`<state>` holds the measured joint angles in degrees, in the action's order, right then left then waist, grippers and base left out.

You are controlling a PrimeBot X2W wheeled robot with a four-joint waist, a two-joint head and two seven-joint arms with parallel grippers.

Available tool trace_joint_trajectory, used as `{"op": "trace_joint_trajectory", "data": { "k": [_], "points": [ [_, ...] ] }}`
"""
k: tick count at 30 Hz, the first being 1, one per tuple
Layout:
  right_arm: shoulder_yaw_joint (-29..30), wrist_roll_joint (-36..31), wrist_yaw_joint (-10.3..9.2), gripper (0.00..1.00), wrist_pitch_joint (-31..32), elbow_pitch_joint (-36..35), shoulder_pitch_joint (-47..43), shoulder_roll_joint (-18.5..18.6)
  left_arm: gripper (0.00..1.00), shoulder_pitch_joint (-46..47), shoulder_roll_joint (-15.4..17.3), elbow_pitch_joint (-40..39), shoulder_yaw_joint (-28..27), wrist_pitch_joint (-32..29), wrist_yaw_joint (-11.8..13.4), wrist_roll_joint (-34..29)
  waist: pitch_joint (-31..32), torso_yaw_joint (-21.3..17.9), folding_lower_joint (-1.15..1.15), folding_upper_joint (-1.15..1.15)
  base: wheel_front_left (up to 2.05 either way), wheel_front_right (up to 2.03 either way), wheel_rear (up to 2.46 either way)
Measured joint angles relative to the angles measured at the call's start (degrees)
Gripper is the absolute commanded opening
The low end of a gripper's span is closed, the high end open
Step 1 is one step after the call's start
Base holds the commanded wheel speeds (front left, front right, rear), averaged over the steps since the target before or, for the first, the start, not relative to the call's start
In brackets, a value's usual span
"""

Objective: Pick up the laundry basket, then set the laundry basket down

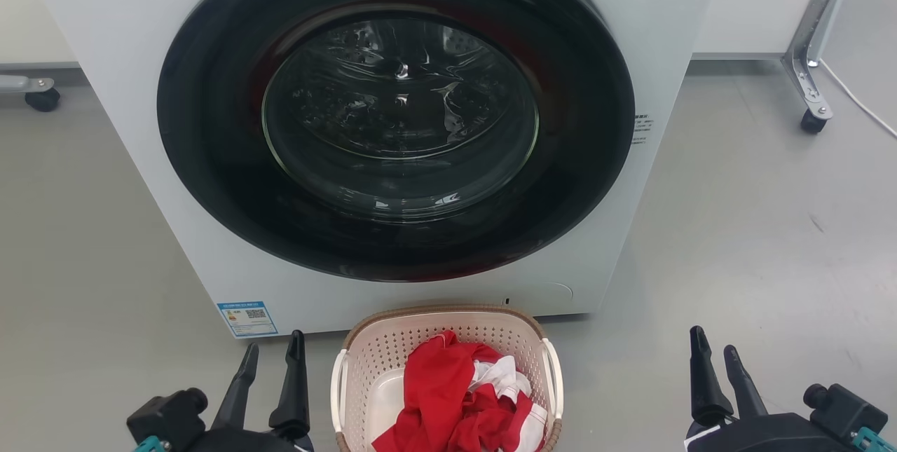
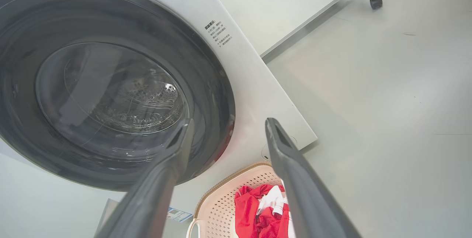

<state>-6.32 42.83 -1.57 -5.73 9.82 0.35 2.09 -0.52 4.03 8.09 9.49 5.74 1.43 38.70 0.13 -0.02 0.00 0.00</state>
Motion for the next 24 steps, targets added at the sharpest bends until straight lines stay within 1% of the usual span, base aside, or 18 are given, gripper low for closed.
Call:
{"op": "trace_joint_trajectory", "data": {
  "k": [1, 6, 7, 9, 14, 18, 24],
  "points": [
    [0.0, 0.0, 0.0, 1.0, 0.0, 0.0, 0.0, 0.0, 1.0, 0.0, 0.0, 0.0, 0.0, 0.0, 0.0, 0.0, 0.0, 0.0, 0.0, 0.0, 0.0, 0.0, 0.0],
    [-0.91, -4.47, -0.67, 1.0, -1.01, -0.62, -0.07, 0.04, 1.0, -0.16, 0.01, -0.97, 0.78, 1.12, 0.64, -5.34, -0.03, -0.01, 0.0, 0.0, 0.0, 0.0, 0.0],
    [-1.23, -6.33, -0.99, 1.0, -1.51, -0.93, -0.15, 0.05, 1.0, -0.35, 0.01, -1.32, 1.08, 1.52, 0.99, -7.72, -0.04, -0.01, 0.0, 0.0, 0.0, 0.0, 0.0],
    [-1.54, -8.04, -1.05, 1.0, -2.02, -1.41, -0.44, 0.07, 1.0, -0.88, 0.01, -1.6, 1.44, 1.97, 1.15, -9.43, -0.06, -0.01, 0.0, 0.0, 0.0, 0.0, 0.0],
    [-2.14, -12.33, -2.03, 1.0, -3.04, -2.26, -1.1, 0.09, 1.0, -1.2, -0.01, -2.74, 2.18, 3.0, 1.8, -14.38, -0.1, -0.02, 0.0, 0.0, 0.0, 0.0, 0.0],
    [-2.87, -15.92, -2.52, 1.0, -3.97, -3.2, -1.11, 0.11, 1.0, -1.22, -0.05, -3.36, 2.52, 3.98, 2.64, -17.59, -0.14, -0.03, 0.0, 0.0, 0.0, 0.0, 0.0],
    [-3.32, -21.41, -3.32, 1.0, -5.19, -4.27, -1.3, 0.14, 1.0, -1.49, -0.11, -4.67, 3.61, 5.12, 3.25, -22.35, -0.22, -0.05, 0.0, 0.0, 0.0, 0.0, 0.0]
  ]
}}
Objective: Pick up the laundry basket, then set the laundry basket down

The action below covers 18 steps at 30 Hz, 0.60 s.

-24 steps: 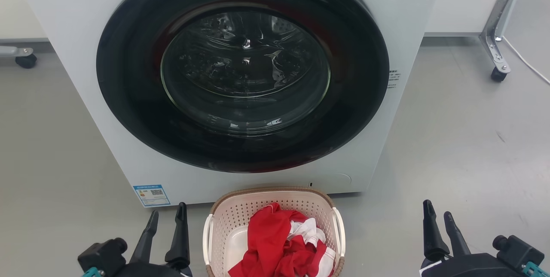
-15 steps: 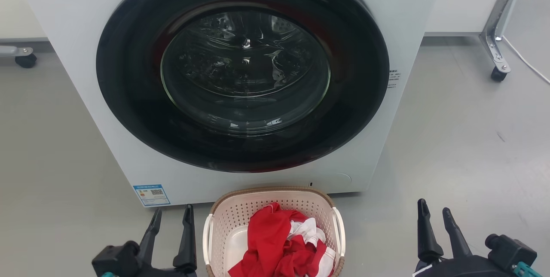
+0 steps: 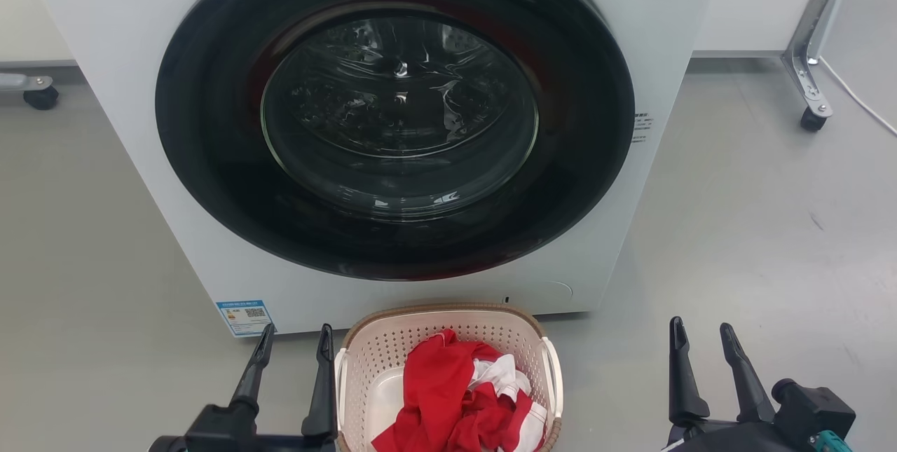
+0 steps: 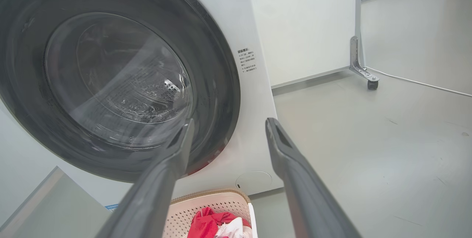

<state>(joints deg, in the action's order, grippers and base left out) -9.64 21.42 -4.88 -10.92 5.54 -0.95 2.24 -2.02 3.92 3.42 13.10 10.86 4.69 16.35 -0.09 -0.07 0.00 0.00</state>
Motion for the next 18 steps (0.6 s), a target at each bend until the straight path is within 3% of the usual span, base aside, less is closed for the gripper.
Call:
{"op": "trace_joint_trajectory", "data": {
  "k": [18],
  "points": [
    [-1.97, -13.97, -2.25, 1.0, -3.37, -3.76, -1.14, 0.11, 1.0, -1.91, -0.3, -3.39, 2.21, 3.64, 2.44, -12.1, -0.46, -0.07, 0.0, 0.0, 0.0, 0.0, 0.0]
  ]
}}
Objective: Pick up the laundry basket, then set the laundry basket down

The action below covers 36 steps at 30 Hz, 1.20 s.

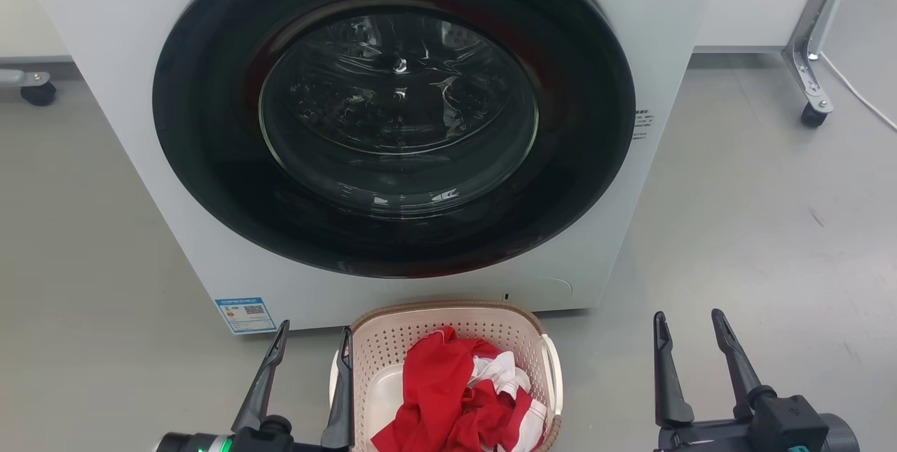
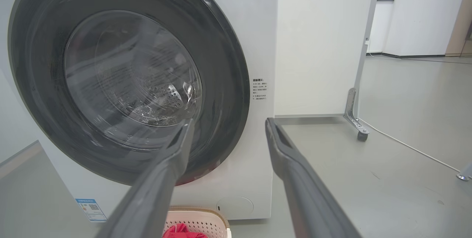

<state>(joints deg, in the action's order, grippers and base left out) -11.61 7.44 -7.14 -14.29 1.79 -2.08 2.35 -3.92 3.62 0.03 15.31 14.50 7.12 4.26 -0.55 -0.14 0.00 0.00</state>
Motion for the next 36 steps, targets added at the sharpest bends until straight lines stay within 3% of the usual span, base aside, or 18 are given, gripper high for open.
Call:
{"op": "trace_joint_trajectory", "data": {
  "k": [36],
  "points": [
    [0.01, 0.3, 0.0, 1.0, 0.0, -0.92, -1.03, 0.02, 1.0, -0.1, -0.27, -0.04, -0.45, 0.0, 0.0, 1.23, 0.47, 0.27, 0.0, 0.0, 0.0, 0.0, 0.0]
  ]
}}
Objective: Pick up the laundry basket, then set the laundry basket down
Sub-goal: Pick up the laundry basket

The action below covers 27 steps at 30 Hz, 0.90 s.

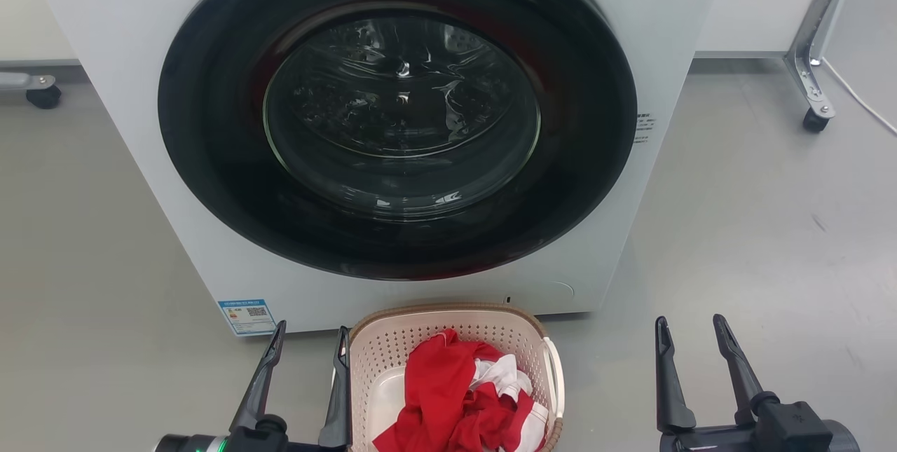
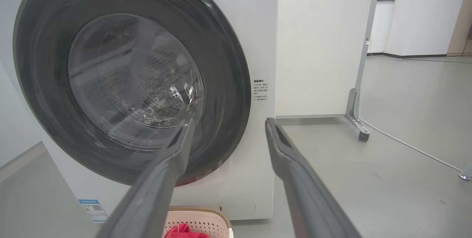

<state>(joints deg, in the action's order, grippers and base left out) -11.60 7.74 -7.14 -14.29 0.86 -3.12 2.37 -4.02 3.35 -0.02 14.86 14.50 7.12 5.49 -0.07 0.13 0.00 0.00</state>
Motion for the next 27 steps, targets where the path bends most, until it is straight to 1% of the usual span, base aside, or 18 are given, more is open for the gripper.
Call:
{"op": "trace_joint_trajectory", "data": {
  "k": [6, 11, 18, 21, 25, 27],
  "points": [
    [-0.02, 0.3, 0.0, 1.0, 0.0, -0.69, -0.64, 0.0, 1.0, -0.07, -0.02, -0.38, 0.1, 0.0, 0.0, 0.08, -0.95, 0.16, 0.0, 0.0, 0.0, 0.0, 0.0],
    [0.23, 0.62, 0.0, 1.0, 0.0, -0.73, 0.27, 0.0, 1.0, 0.48, -0.04, -0.02, 0.01, 0.0, 0.0, 0.6, -3.09, 0.42, 0.0, 0.0, 0.0, 0.0, 0.0],
    [2.47, 0.92, 0.01, 1.0, -0.01, -0.48, 4.0, 0.04, 1.0, 6.05, -0.21, 2.59, 0.16, 0.0, 0.0, 1.48, -7.64, 0.92, -0.02, 0.0, 0.0, 0.0, 0.0],
    [2.78, 1.27, 0.52, 1.0, -0.01, 0.07, 6.15, 0.33, 1.0, 8.0, -0.26, 4.21, 0.24, 0.0, 0.0, 1.97, -9.91, 1.16, -0.02, 0.0, 0.0, 0.0, 0.0],
    [3.49, 2.34, 1.59, 1.0, -0.03, 2.94, 10.17, 0.94, 1.0, 11.67, -0.34, 7.83, -0.07, 0.0, 0.0, 2.97, -13.93, 1.56, -0.02, 0.0, 0.0, 0.0, 0.0],
    [3.58, 2.35, 1.71, 1.0, -0.18, 4.54, 12.07, 1.04, 1.0, 13.66, -0.37, 9.46, -0.31, 0.0, 0.0, 4.09, -15.58, 1.7, -0.02, -0.01, 0.0, 0.0, 0.0]
  ]
}}
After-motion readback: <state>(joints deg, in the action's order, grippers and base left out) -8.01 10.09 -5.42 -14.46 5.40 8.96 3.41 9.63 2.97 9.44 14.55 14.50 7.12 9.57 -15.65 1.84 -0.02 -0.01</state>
